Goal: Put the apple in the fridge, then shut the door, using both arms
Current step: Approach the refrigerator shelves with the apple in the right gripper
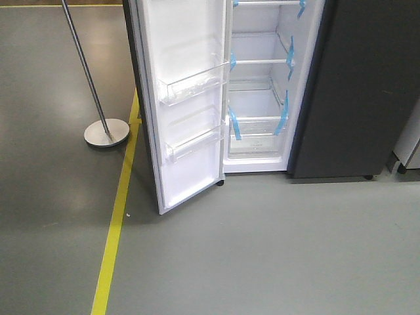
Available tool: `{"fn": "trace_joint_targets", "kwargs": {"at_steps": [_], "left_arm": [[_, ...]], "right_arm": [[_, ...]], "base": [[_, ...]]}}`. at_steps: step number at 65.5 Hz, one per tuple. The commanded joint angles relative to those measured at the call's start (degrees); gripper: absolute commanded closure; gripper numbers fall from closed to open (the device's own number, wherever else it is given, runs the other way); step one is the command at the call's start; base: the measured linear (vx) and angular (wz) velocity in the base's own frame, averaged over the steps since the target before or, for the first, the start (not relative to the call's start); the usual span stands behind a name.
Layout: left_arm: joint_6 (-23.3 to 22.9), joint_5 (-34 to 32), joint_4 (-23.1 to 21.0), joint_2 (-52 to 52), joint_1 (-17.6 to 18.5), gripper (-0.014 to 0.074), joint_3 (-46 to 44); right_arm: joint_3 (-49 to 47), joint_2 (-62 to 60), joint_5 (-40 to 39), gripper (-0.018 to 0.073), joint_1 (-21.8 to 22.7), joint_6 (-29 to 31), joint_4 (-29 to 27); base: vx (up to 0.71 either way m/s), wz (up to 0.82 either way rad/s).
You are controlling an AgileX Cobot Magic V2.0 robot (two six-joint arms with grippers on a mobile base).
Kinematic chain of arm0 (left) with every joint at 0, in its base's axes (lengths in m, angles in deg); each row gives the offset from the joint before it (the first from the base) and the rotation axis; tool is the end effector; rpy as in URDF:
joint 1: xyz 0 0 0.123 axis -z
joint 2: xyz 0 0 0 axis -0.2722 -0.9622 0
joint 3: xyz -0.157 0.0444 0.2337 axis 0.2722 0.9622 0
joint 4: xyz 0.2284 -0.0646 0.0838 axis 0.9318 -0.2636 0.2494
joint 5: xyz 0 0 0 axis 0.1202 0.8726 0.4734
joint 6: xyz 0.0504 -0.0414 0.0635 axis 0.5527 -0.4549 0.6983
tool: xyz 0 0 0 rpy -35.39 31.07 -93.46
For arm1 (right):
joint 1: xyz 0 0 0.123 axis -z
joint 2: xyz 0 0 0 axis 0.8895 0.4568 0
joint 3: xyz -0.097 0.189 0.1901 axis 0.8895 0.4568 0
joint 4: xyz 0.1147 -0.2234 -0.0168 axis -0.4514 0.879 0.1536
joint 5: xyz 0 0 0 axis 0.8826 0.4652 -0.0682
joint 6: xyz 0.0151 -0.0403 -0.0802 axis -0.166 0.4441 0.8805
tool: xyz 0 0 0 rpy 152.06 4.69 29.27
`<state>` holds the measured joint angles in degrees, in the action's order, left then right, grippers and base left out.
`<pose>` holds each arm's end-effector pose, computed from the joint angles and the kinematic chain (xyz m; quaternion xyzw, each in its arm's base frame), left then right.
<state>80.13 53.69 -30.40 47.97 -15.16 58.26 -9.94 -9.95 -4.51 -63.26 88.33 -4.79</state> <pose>0.0541 -0.0012 0.1769 -0.0364 0.7847 -0.0393 0.6176 0.0719 0.0016 0.2876 -0.0015 0.8970 0.0087 0.4420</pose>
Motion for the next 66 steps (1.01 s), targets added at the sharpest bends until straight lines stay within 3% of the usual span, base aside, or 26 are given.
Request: {"fn": "trace_joint_targets", "kwargs": {"at_steps": [1,66], "left_arm": [[-0.14,-3.71,-0.37,0.8,0.11,0.0602,1.11],[-0.14,-3.71,-0.37,0.8,0.11,0.0602,1.11]], "right_arm": [[-1.6,0.37,-3.83,0.0461,0.18,0.0,0.33],[-1.6,0.37,-3.83,0.0461,0.18,0.0,0.33]], "base": [[0.1,0.02],[0.09,0.03]]}}
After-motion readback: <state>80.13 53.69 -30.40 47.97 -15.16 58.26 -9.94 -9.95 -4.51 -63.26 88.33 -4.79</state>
